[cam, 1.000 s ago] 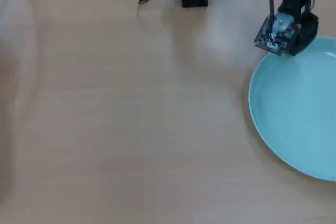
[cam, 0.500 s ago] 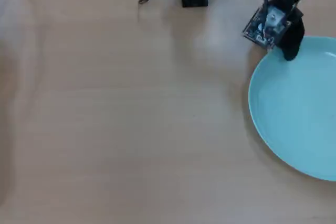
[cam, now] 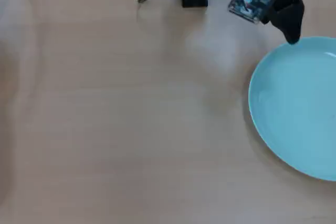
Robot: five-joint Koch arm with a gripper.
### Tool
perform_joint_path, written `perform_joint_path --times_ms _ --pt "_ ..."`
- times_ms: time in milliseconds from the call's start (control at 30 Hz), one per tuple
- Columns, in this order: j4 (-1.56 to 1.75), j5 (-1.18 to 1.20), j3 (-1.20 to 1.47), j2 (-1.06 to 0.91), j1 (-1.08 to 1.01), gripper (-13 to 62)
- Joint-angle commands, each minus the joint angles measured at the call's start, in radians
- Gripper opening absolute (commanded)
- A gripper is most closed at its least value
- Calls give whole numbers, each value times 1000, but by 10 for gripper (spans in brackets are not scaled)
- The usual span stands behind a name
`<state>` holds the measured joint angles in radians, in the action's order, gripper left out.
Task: Move the green bowl from right to left
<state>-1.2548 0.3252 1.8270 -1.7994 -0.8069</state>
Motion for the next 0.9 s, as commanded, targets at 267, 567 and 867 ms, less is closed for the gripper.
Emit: perform_joint_path --times_ms 267,567,867 --pt "-12 -373 -94 -296 -396 467" --pt "132 -505 72 -399 -660 467" --pt "474 -497 459 -514 -718 467"
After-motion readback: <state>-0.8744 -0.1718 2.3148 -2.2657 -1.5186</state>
